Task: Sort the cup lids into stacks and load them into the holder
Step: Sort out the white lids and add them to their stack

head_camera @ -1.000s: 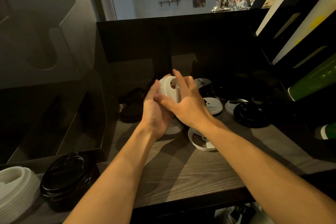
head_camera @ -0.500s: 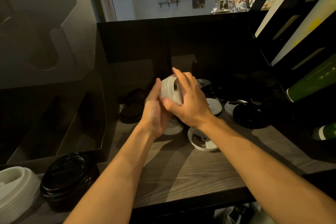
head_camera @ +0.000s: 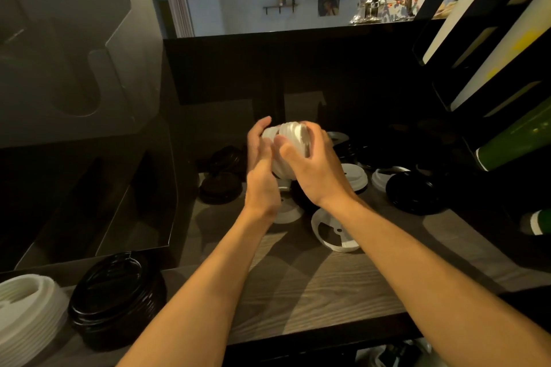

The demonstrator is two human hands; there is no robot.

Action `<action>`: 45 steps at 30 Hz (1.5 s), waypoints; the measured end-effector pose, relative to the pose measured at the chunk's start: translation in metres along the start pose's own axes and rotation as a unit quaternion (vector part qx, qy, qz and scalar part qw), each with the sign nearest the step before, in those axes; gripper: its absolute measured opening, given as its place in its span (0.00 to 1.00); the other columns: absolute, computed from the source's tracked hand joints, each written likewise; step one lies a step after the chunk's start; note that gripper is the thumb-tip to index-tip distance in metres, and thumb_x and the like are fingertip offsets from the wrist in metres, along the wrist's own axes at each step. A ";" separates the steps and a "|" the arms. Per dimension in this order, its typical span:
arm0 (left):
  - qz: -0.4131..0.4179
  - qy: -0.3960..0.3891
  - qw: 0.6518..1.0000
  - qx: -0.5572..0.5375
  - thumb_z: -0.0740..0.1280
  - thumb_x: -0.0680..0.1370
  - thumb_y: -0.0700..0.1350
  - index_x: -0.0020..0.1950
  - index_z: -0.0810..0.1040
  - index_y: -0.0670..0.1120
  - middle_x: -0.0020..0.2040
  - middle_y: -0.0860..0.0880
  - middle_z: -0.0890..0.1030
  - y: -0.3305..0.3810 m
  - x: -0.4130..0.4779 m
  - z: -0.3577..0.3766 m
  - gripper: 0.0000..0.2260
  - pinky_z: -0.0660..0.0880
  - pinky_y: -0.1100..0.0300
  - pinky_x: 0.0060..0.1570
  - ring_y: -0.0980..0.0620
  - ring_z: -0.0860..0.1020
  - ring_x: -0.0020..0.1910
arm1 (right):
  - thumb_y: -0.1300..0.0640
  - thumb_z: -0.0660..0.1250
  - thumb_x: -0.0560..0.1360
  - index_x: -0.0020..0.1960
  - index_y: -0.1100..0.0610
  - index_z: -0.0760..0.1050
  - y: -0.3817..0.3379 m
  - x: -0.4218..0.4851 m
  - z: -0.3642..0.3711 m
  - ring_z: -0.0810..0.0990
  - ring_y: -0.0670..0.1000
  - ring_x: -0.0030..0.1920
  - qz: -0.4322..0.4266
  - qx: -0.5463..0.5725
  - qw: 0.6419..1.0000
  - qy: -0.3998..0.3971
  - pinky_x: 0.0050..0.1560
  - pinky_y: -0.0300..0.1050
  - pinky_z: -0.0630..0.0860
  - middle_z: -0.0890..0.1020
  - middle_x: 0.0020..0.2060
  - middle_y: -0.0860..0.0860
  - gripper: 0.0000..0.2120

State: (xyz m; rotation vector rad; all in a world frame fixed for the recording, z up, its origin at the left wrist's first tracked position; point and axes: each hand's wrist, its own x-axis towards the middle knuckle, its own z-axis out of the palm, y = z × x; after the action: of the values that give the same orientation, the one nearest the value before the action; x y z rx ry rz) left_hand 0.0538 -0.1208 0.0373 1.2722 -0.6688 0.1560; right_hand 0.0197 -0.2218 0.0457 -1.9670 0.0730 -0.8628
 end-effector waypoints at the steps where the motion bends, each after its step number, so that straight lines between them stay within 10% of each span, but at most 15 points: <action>1: 0.010 -0.017 1.000 -0.006 0.52 0.86 0.47 0.75 0.66 0.49 0.66 0.48 0.74 0.000 -0.002 0.002 0.17 0.77 0.66 0.52 0.60 0.79 0.58 | 0.35 0.65 0.77 0.71 0.47 0.65 -0.001 -0.001 0.001 0.77 0.45 0.55 0.015 0.020 1.000 -0.009 0.45 0.39 0.79 0.72 0.61 0.48 0.28; 12: -0.002 0.032 0.998 -0.053 0.55 0.82 0.51 0.73 0.70 0.47 0.68 0.43 0.77 0.004 -0.011 0.012 0.21 0.76 0.45 0.65 0.44 0.77 0.66 | 0.28 0.55 0.72 0.77 0.45 0.51 -0.006 -0.005 0.008 0.75 0.46 0.64 0.041 0.103 0.989 -0.100 0.42 0.31 0.76 0.68 0.70 0.50 0.39; 21: -0.022 -0.024 0.999 -0.028 0.59 0.85 0.50 0.75 0.66 0.49 0.66 0.53 0.74 0.006 -0.012 0.017 0.19 0.80 0.60 0.55 0.62 0.79 0.61 | 0.32 0.44 0.81 0.81 0.44 0.47 0.002 -0.004 0.002 0.66 0.49 0.74 0.072 0.164 0.977 -0.117 0.68 0.47 0.71 0.61 0.77 0.50 0.33; 25: -0.012 -0.012 1.000 -0.020 0.71 0.80 0.42 0.74 0.67 0.54 0.64 0.52 0.74 0.008 -0.007 0.011 0.25 0.80 0.65 0.48 0.61 0.80 0.58 | 0.49 0.53 0.86 0.76 0.47 0.64 -0.003 0.002 -0.010 0.75 0.44 0.63 0.059 0.226 0.968 -0.095 0.63 0.43 0.77 0.74 0.64 0.44 0.19; 32: -0.139 0.054 0.989 -0.021 0.73 0.77 0.42 0.63 0.80 0.47 0.53 0.47 0.86 0.002 0.008 -0.003 0.14 0.80 0.62 0.46 0.53 0.85 0.49 | 0.49 0.64 0.82 0.66 0.50 0.74 0.012 0.012 -0.017 0.75 0.34 0.54 -0.044 0.030 0.999 -0.010 0.50 0.27 0.73 0.74 0.59 0.47 0.14; 39: -0.203 0.098 0.974 0.008 0.75 0.76 0.43 0.59 0.82 0.47 0.51 0.44 0.86 -0.002 0.009 -0.008 0.12 0.80 0.54 0.45 0.44 0.84 0.52 | 0.51 0.65 0.80 0.64 0.56 0.75 0.015 -0.019 -0.034 0.77 0.48 0.55 -0.183 -0.161 0.964 0.108 0.50 0.48 0.80 0.76 0.57 0.51 0.15; 45: -0.152 0.085 0.984 0.045 0.72 0.78 0.44 0.60 0.77 0.55 0.56 0.48 0.82 0.009 -0.016 -0.012 0.13 0.79 0.57 0.50 0.51 0.81 0.53 | 0.37 0.68 0.73 0.66 0.49 0.73 0.017 -0.087 -0.055 0.70 0.51 0.65 -0.024 -0.341 0.935 -0.099 0.60 0.49 0.71 0.73 0.61 0.48 0.27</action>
State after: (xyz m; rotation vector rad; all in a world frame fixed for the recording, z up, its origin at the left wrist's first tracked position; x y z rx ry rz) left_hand 0.0413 -0.1031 0.0341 1.4141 -0.3184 0.0432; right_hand -0.0734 -0.2387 0.0020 -2.7073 0.2333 -0.7158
